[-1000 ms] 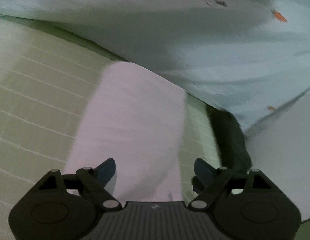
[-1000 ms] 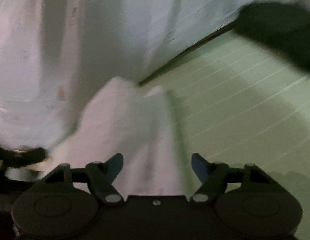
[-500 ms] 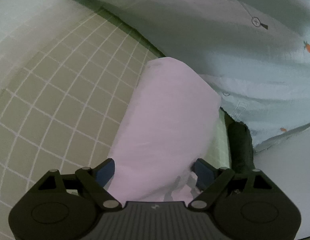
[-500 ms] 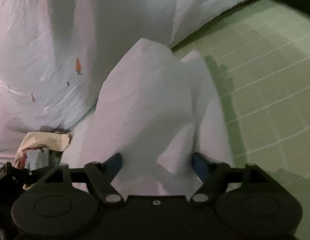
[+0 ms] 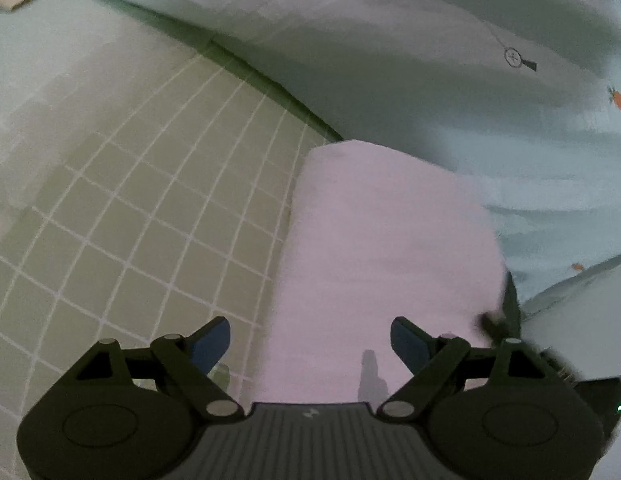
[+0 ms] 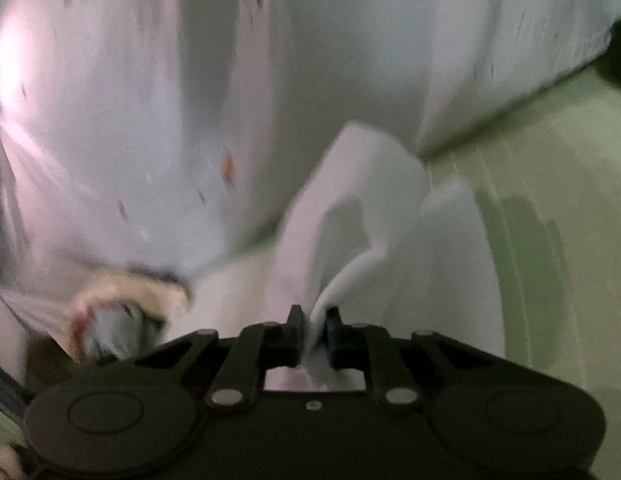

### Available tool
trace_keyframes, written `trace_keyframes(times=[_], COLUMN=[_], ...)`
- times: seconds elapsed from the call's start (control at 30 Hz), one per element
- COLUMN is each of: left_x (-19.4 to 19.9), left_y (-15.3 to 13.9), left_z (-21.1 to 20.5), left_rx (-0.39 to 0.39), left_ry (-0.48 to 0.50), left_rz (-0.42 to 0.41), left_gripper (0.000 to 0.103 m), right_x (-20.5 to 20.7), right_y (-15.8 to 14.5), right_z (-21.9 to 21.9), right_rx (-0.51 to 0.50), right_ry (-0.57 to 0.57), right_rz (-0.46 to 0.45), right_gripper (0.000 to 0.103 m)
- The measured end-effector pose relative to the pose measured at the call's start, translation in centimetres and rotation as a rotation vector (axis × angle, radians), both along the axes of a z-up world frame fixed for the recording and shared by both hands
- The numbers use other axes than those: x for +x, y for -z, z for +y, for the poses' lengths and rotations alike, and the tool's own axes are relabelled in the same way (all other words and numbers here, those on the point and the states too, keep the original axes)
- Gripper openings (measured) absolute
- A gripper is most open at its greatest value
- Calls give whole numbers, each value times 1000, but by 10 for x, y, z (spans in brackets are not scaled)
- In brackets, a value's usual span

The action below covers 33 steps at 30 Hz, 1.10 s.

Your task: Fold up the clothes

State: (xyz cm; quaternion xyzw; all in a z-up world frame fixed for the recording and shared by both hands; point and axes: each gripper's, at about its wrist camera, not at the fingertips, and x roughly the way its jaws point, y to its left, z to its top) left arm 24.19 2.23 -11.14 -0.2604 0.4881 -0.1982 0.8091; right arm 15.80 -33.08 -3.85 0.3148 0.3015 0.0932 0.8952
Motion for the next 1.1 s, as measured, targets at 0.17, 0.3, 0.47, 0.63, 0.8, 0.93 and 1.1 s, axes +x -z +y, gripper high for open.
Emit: trace_keyframes(times=[0.17, 0.3, 0.47, 0.63, 0.8, 0.93, 1.1], left_x=[2, 4, 16, 23, 33, 44, 61], left_y=[12, 15, 20, 25, 33, 39, 48], left_z=[-16, -30, -42, -57, -70, -75, -81], left_rx=[38, 96, 114, 152, 142, 116, 76], left_ry=[42, 94, 145, 197, 184, 183, 220], left_rz=[32, 20, 27, 39, 67, 99, 121], left_gripper=[88, 88, 88, 88, 88, 88, 88], right_x=[16, 9, 7, 15, 30, 41, 56], right_y=[4, 29, 41, 53, 60, 63, 64], right_z=[-10, -3, -12, -23, -20, -18, -8], right_rx=[-181, -213, -120, -41, 1, 25, 28], right_ry=[26, 30, 51, 42, 7, -13, -10], right_rz=[187, 258, 267, 268, 289, 294, 301], right_gripper=[63, 77, 84, 85, 89, 94, 103])
